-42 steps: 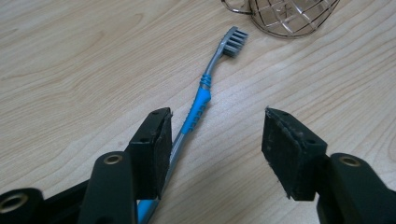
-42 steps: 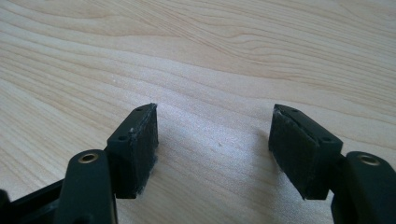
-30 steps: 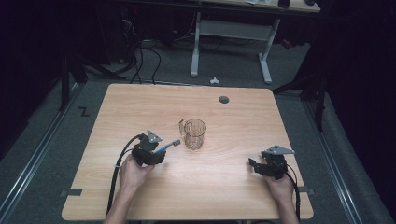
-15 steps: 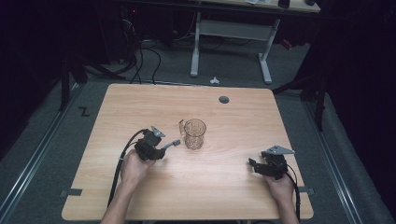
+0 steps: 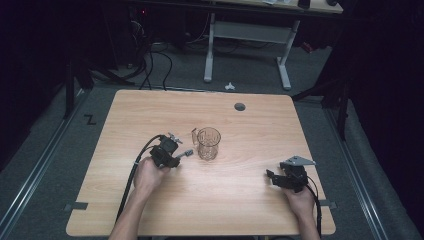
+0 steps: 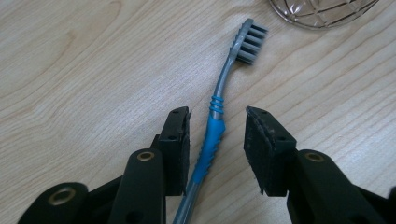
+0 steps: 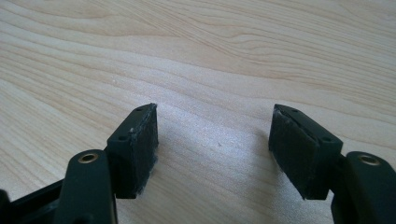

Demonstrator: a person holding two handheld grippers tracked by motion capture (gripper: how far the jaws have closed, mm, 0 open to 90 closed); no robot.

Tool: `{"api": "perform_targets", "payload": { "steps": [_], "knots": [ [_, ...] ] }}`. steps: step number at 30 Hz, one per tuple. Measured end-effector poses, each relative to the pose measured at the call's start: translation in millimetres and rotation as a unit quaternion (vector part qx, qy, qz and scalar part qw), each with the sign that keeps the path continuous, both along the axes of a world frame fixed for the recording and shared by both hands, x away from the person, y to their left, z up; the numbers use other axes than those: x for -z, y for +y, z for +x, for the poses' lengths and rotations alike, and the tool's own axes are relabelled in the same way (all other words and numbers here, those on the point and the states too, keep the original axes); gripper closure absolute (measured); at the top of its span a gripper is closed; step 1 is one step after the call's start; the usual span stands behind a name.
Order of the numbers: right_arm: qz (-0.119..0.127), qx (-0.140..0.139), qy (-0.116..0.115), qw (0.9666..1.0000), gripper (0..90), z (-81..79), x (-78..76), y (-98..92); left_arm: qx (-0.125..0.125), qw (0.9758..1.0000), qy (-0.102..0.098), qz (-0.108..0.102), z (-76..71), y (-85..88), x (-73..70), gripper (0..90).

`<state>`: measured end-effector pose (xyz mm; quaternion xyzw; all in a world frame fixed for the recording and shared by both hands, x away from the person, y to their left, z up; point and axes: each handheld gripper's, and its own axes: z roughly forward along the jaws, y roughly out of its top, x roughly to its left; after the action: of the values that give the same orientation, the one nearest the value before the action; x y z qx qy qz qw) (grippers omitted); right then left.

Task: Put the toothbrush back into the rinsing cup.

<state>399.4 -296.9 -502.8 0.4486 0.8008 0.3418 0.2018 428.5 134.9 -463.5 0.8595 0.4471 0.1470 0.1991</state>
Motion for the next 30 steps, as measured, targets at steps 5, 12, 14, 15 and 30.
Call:
{"api": "perform_targets", "payload": {
  "steps": [5,12,14,15,30],
  "knots": [
    [-0.001,-0.001,-0.001,1.0,33.4,0.1,0.0,-0.1,-0.005,1.0,0.006,0.0,2.4,1.5,2.3,62.5],
    [0.0,0.0,0.0,1.0,33.4,-0.1,0.0,0.0,-0.007,0.9998,0.019,0.006,5.9,2.2,6.5,65.2],
    [0.0,-0.001,0.0,1.0,33.4,0.1,0.0,0.0,-0.007,0.9997,0.023,0.006,6.7,2.8,7.6,66.3],
    [-0.001,-0.001,-0.001,1.0,33.4,0.1,0.0,0.0,-0.008,0.9997,0.024,0.007,7.1,2.8,8.2,66.9],
    [0.0,-0.001,0.0,1.0,33.4,0.0,0.0,0.0,-0.008,0.9987,0.05,0.009,15.4,0.7,7.3,75.7]
  ]
}}
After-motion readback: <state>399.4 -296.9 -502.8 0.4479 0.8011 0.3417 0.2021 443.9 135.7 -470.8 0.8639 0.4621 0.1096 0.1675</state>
